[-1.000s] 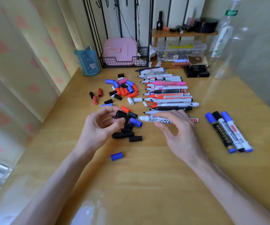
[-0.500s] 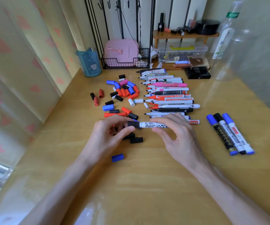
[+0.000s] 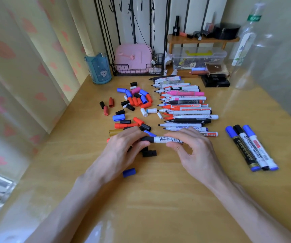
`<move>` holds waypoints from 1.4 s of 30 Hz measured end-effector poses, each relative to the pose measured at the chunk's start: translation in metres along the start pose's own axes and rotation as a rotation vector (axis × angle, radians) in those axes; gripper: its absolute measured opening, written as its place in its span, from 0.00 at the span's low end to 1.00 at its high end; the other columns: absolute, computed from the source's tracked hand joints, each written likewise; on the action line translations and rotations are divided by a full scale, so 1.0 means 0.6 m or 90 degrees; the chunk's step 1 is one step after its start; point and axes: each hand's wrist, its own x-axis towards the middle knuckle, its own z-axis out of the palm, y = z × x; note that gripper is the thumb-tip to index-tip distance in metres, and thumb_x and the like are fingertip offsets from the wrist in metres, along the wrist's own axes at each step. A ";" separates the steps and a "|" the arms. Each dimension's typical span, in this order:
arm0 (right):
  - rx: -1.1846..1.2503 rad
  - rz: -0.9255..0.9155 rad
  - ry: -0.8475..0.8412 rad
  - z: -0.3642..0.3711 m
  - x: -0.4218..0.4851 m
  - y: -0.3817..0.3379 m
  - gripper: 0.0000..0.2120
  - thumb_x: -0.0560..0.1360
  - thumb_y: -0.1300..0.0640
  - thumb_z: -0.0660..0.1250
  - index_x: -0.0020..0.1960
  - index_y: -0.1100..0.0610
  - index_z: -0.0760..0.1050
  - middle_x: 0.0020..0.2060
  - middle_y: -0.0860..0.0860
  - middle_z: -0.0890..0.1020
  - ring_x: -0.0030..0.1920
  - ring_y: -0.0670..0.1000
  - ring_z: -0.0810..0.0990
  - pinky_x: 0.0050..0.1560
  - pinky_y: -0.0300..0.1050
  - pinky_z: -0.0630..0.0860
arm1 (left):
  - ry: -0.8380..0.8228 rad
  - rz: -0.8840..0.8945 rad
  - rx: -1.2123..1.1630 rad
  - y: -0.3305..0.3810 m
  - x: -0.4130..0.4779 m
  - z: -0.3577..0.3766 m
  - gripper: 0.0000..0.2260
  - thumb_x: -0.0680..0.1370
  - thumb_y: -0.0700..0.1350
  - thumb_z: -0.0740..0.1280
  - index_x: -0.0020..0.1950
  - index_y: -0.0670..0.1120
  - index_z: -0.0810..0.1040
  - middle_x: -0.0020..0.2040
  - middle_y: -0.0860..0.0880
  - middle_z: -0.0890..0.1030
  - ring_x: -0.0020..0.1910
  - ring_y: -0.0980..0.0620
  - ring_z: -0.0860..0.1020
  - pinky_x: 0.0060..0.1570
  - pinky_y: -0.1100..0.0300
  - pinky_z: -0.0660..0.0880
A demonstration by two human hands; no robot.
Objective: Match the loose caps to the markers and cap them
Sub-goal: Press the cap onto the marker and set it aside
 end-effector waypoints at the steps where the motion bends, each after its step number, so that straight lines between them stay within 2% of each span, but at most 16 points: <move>1: -0.001 -0.003 -0.009 0.000 0.000 0.000 0.10 0.79 0.54 0.71 0.58 0.56 0.85 0.48 0.46 0.85 0.50 0.52 0.80 0.53 0.48 0.76 | -0.010 0.006 -0.007 -0.001 -0.001 0.001 0.12 0.86 0.53 0.61 0.58 0.48 0.81 0.46 0.57 0.74 0.42 0.61 0.72 0.41 0.66 0.68; 4: -0.004 -0.009 -0.018 -0.003 -0.001 -0.001 0.10 0.80 0.54 0.72 0.59 0.56 0.85 0.48 0.46 0.84 0.49 0.51 0.79 0.53 0.46 0.75 | -0.016 -0.007 -0.022 -0.004 -0.003 0.001 0.11 0.86 0.52 0.64 0.62 0.49 0.82 0.49 0.57 0.78 0.46 0.56 0.76 0.44 0.59 0.74; 7: -0.010 -0.011 -0.014 -0.003 -0.001 -0.002 0.10 0.79 0.55 0.73 0.60 0.56 0.85 0.48 0.46 0.84 0.49 0.51 0.79 0.52 0.46 0.76 | 0.000 -0.017 -0.029 -0.004 -0.005 0.000 0.11 0.84 0.53 0.66 0.63 0.51 0.82 0.51 0.58 0.79 0.48 0.55 0.78 0.46 0.53 0.77; 9: -0.005 -0.015 -0.023 -0.001 -0.001 -0.004 0.11 0.80 0.54 0.72 0.60 0.55 0.84 0.48 0.45 0.84 0.50 0.51 0.80 0.53 0.47 0.76 | 0.002 -0.014 -0.031 -0.002 -0.006 0.000 0.11 0.83 0.53 0.67 0.62 0.52 0.83 0.49 0.57 0.79 0.47 0.56 0.78 0.45 0.55 0.77; 12: -0.005 -0.024 -0.042 0.005 -0.005 -0.011 0.12 0.81 0.51 0.70 0.61 0.55 0.84 0.48 0.45 0.83 0.50 0.51 0.80 0.53 0.47 0.76 | -0.009 -0.005 -0.043 0.001 -0.007 0.003 0.11 0.83 0.54 0.68 0.62 0.53 0.83 0.47 0.59 0.78 0.45 0.57 0.76 0.43 0.63 0.73; 17: -0.021 -0.008 -0.037 0.004 -0.005 -0.007 0.11 0.80 0.53 0.71 0.60 0.55 0.84 0.49 0.45 0.84 0.51 0.51 0.80 0.53 0.48 0.76 | 0.019 -0.027 -0.037 -0.008 -0.011 -0.004 0.13 0.82 0.55 0.69 0.64 0.53 0.83 0.50 0.59 0.80 0.49 0.58 0.79 0.48 0.57 0.77; 21: -0.038 0.022 -0.014 0.000 -0.003 0.001 0.12 0.80 0.52 0.70 0.60 0.56 0.84 0.50 0.45 0.84 0.52 0.51 0.80 0.54 0.50 0.77 | 0.062 -0.081 0.005 -0.027 -0.011 -0.010 0.14 0.82 0.57 0.67 0.64 0.54 0.84 0.51 0.59 0.78 0.53 0.57 0.77 0.50 0.62 0.73; 25: -0.041 0.042 0.004 -0.002 -0.003 0.001 0.11 0.80 0.54 0.71 0.60 0.56 0.84 0.50 0.46 0.85 0.53 0.50 0.81 0.55 0.49 0.77 | 0.063 -0.125 0.075 -0.051 -0.007 -0.009 0.18 0.80 0.60 0.65 0.64 0.53 0.84 0.50 0.57 0.76 0.53 0.52 0.74 0.50 0.58 0.72; 30: -0.030 0.057 0.003 -0.004 -0.002 0.005 0.11 0.80 0.55 0.72 0.61 0.56 0.84 0.52 0.46 0.85 0.55 0.50 0.82 0.57 0.50 0.78 | 0.083 -0.137 0.084 -0.065 -0.012 -0.009 0.16 0.79 0.56 0.71 0.66 0.56 0.82 0.51 0.57 0.76 0.52 0.53 0.72 0.50 0.58 0.71; 35: -0.030 0.063 0.008 -0.005 -0.002 0.002 0.11 0.80 0.55 0.72 0.61 0.56 0.84 0.51 0.45 0.85 0.55 0.49 0.82 0.57 0.50 0.78 | 0.135 -0.178 0.034 -0.078 0.001 -0.020 0.12 0.80 0.55 0.71 0.61 0.52 0.84 0.51 0.54 0.79 0.52 0.53 0.76 0.48 0.58 0.69; 39: -0.034 0.063 0.013 -0.005 -0.001 0.002 0.11 0.80 0.55 0.72 0.60 0.56 0.84 0.52 0.46 0.85 0.55 0.50 0.82 0.56 0.51 0.78 | 0.191 -0.223 0.067 -0.113 0.060 -0.026 0.08 0.83 0.46 0.69 0.59 0.48 0.84 0.49 0.53 0.81 0.49 0.50 0.79 0.50 0.50 0.77; 42: -0.033 0.065 0.019 -0.007 0.001 0.003 0.10 0.80 0.56 0.72 0.60 0.55 0.84 0.52 0.45 0.85 0.55 0.50 0.82 0.57 0.50 0.78 | 0.166 -0.282 0.130 -0.157 0.129 -0.015 0.11 0.81 0.44 0.68 0.62 0.47 0.84 0.51 0.51 0.83 0.52 0.45 0.80 0.52 0.49 0.79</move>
